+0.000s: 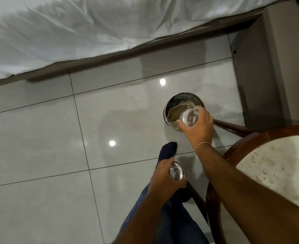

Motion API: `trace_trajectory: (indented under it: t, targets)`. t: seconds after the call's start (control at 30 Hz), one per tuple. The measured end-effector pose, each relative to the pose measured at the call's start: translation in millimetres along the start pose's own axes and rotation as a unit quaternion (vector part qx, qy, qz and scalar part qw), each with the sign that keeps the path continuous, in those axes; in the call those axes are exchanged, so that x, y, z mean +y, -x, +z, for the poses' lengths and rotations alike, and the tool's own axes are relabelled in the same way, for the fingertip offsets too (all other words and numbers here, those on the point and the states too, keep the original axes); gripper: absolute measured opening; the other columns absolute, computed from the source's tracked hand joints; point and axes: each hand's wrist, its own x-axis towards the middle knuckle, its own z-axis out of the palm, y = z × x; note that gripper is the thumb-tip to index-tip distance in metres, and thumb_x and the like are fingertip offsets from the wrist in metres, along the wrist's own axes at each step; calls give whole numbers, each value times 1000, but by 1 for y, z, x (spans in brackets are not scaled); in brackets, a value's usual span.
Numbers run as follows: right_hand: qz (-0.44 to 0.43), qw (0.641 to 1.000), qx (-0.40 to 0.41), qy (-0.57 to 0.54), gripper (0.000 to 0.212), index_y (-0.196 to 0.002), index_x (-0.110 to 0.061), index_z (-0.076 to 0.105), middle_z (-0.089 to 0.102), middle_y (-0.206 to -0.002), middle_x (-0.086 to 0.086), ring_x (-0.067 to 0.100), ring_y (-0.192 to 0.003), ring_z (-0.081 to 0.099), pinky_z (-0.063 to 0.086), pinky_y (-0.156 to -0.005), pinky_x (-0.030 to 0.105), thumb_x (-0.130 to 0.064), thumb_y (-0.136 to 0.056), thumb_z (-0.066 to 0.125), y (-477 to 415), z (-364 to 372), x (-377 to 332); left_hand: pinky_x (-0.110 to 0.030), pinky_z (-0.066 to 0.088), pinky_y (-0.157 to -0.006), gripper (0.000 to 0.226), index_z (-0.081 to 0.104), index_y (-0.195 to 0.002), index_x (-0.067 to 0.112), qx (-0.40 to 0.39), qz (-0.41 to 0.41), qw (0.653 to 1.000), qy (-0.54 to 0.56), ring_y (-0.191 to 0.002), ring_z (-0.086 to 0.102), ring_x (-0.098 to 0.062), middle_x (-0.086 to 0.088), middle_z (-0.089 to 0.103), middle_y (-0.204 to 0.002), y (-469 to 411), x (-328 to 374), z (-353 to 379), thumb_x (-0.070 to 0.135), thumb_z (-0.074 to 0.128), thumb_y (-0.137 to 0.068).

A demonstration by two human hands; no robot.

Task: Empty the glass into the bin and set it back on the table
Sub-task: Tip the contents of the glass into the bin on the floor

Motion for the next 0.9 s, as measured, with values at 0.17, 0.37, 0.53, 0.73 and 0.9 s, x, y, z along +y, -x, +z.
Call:
trace_trajectory:
  t: [0.17, 0.37, 0.53, 0.73, 0.9]
  targets:
    - [-25, 999, -13, 18, 78, -135, -18, 54, 63, -141, 12, 38, -127, 54, 55, -104, 56, -48, -74, 93, 7, 3, 2, -46, 52, -114, 90, 44, -157, 21, -11, -10, 1000, 21, -134, 63, -24, -5, 59, -150, -2, 1, 0, 30, 92, -82]
    - [-55, 997, -26, 50, 80, -140, -14, 58, 61, -148, 14, 40, -133, 52, 51, -108, 56, -45, -76, 94, 11, 2, 1, -45, 52, -114, 105, 39, -161, 27, -19, 35, 999, -32, -137, 60, -23, -1, 54, -156, -2, 1, -3, 58, 83, -70]
    - [-72, 993, -50, 78, 79, -141, -13, 59, 60, -149, 15, 41, -134, 51, 50, -108, 55, -49, -78, 91, 3, -1, -5, -44, 54, -113, 112, 45, -157, 31, -19, 32, 999, -20, -134, 62, -20, 1, 59, -152, -6, -7, 3, 78, 71, -59]
    - [-53, 993, -55, 88, 75, -138, -12, 62, 59, -152, 15, 41, -133, 52, 50, -107, 54, -50, -80, 90, 4, -5, -9, -25, 37, -110, 124, 40, -161, 32, -11, -10, 999, -40, -142, 52, -17, 5, 50, -160, -23, -8, 2, 85, 62, -51]
    - [-46, 996, -38, 70, 79, -143, -15, 58, 59, -151, 13, 39, -133, 52, 51, -107, 54, -51, -79, 89, 6, -4, -11, -36, 40, -121, 112, 37, -163, 26, -28, -3, 996, -86, -145, 49, -21, -1, 47, -161, -24, -8, -1, 72, 70, -66]
